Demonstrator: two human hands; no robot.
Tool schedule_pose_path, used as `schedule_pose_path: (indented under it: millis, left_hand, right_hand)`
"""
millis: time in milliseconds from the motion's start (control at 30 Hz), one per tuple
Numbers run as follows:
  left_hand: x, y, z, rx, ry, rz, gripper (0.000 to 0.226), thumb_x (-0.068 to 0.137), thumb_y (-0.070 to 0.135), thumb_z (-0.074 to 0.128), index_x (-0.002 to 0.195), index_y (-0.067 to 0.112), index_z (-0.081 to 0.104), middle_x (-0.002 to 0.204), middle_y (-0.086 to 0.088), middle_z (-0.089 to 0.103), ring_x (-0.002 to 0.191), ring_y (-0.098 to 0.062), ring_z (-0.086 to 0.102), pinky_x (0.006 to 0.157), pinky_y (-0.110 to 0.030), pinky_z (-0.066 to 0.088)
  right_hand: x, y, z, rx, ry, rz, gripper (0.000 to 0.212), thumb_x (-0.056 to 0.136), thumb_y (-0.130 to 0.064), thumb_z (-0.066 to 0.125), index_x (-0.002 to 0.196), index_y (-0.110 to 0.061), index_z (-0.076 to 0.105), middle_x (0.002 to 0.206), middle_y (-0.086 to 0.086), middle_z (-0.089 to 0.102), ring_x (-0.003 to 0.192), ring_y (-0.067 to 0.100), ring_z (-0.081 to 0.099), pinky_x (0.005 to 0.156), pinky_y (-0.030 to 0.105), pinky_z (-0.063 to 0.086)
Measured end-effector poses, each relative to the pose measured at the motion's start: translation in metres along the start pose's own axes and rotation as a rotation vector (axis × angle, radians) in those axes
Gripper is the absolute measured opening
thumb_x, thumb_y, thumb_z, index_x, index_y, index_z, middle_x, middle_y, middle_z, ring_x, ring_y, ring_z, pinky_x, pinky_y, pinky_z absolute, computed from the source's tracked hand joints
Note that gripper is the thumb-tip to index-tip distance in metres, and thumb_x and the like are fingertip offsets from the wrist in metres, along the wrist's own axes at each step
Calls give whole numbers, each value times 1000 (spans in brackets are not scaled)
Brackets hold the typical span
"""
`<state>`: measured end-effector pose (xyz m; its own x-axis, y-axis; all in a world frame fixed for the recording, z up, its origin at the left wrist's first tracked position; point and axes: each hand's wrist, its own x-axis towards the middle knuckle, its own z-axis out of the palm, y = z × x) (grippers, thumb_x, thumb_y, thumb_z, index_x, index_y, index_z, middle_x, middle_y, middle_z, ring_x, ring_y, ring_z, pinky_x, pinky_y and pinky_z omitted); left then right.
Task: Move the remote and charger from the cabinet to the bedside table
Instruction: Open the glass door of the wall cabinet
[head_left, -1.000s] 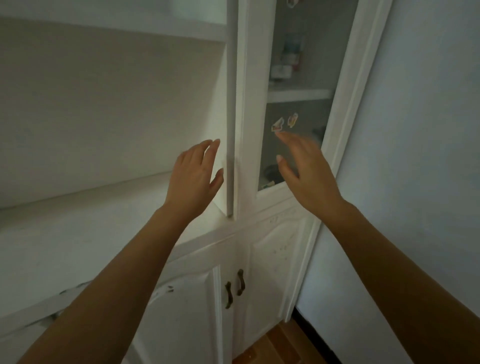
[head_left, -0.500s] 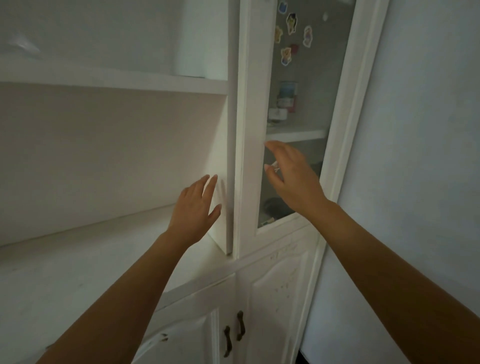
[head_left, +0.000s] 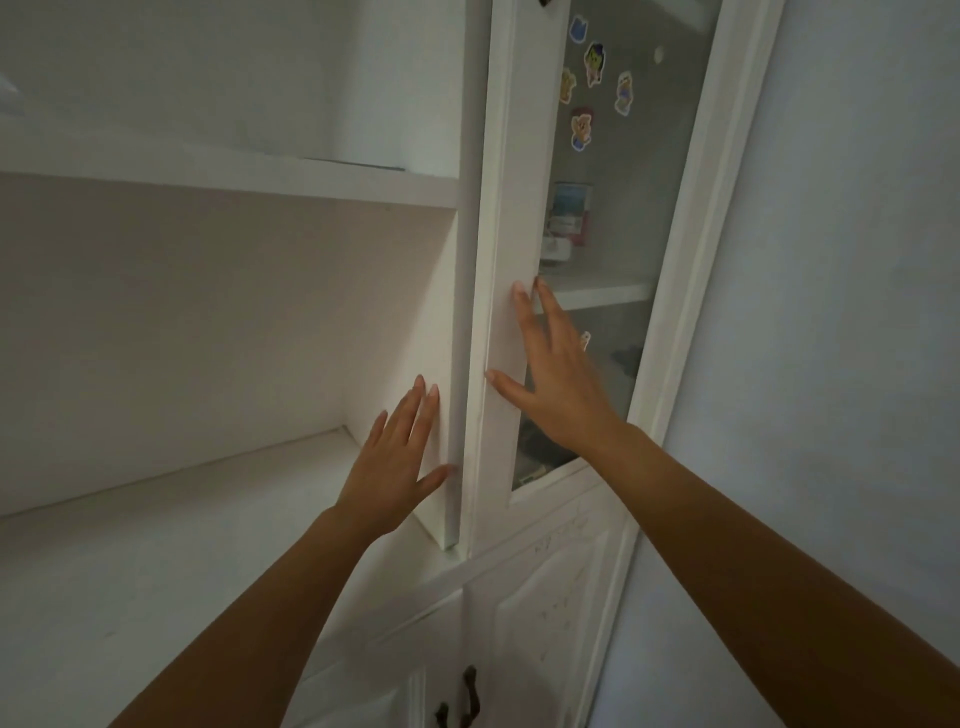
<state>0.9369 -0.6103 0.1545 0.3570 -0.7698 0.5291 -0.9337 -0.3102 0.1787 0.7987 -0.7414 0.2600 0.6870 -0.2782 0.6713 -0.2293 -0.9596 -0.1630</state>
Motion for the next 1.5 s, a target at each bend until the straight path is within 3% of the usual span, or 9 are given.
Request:
schedule_pose_path:
  millis: [100, 200, 400, 767, 967, 1133, 1233, 1400, 1500]
  left_hand:
    - [1, -3, 8, -11, 7, 13, 86, 86, 58, 35, 136, 22, -25, 149, 2, -23, 142, -15, -10, 117, -40, 4]
    - [3, -7, 14, -22, 20, 26, 83, 80, 62, 21, 137, 24, -26, 150, 1, -23, 142, -15, -12, 116, -39, 2]
    - [5, -11, 18, -32, 33, 31, 83, 78, 63, 20, 137, 25, -24, 150, 3, -24, 141, -14, -14, 116, -39, 0]
    - [4, -13, 17, -31, 40, 39, 82, 79, 65, 20, 137, 29, -26, 151, 3, -22, 141, -13, -13, 116, -43, -1]
    - [4, -12, 17, -35, 54, 39, 81, 70, 79, -4, 133, 35, -30, 151, 4, -21, 141, -13, -11, 114, -42, -3]
    - [4, -12, 15, -36, 61, 32, 81, 73, 77, 8, 133, 36, -29, 150, 3, -19, 142, -15, -10, 115, -46, -1]
    - [4, -12, 17, -32, 76, 29, 85, 72, 80, 0, 137, 30, -22, 151, 3, -16, 141, -17, -7, 114, -46, 0]
    - [0, -6, 19, -48, 96, -4, 88, 71, 79, -2, 140, 25, -13, 151, 3, -12, 141, -17, -7, 113, -46, 0]
    - [-2, -1, 18, -86, 111, -37, 87, 74, 77, 9, 141, 25, -9, 152, 3, -7, 141, -17, -6, 113, -47, 2]
  right_hand:
    - [3, -1, 4, 34, 42, 3, 86, 83, -49, 54, 143, -25, -2, 156, 5, -5, 143, 24, 1, 108, 37, 7]
    - [7, -5, 12, 56, 84, 24, 95, 79, -49, 61, 143, -21, -3, 156, 8, -5, 143, 25, 1, 106, 32, 5]
    - [9, -13, 26, 28, 78, 63, 105, 74, -53, 63, 133, -29, -21, 154, 9, -16, 142, 24, -12, 113, 45, 6]
    - [9, -15, 26, 73, 72, 82, 108, 76, -44, 67, 139, -21, -17, 155, 7, -15, 143, 23, -9, 114, 53, 15]
    - [5, -14, 22, 112, 78, 87, 108, 75, -41, 69, 142, -21, -12, 155, 5, -13, 143, 21, -6, 113, 48, 15]
    - [-8, -6, 9, 146, 69, 70, 109, 74, -43, 70, 142, -21, -12, 156, 3, -13, 143, 20, -2, 109, 37, 10]
    - [-14, -4, 1, 158, 70, 68, 111, 72, -43, 72, 142, -22, -11, 156, 2, -8, 143, 20, 1, 108, 35, 11]
    - [-26, 0, -13, 198, 68, 69, 110, 70, -43, 73, 137, -32, -14, 156, -2, -6, 143, 19, 4, 112, 38, 15]
    - [-32, 3, -21, 215, 63, 68, 110, 69, -44, 73, 133, -39, -16, 156, -4, -7, 143, 20, 7, 113, 45, 18]
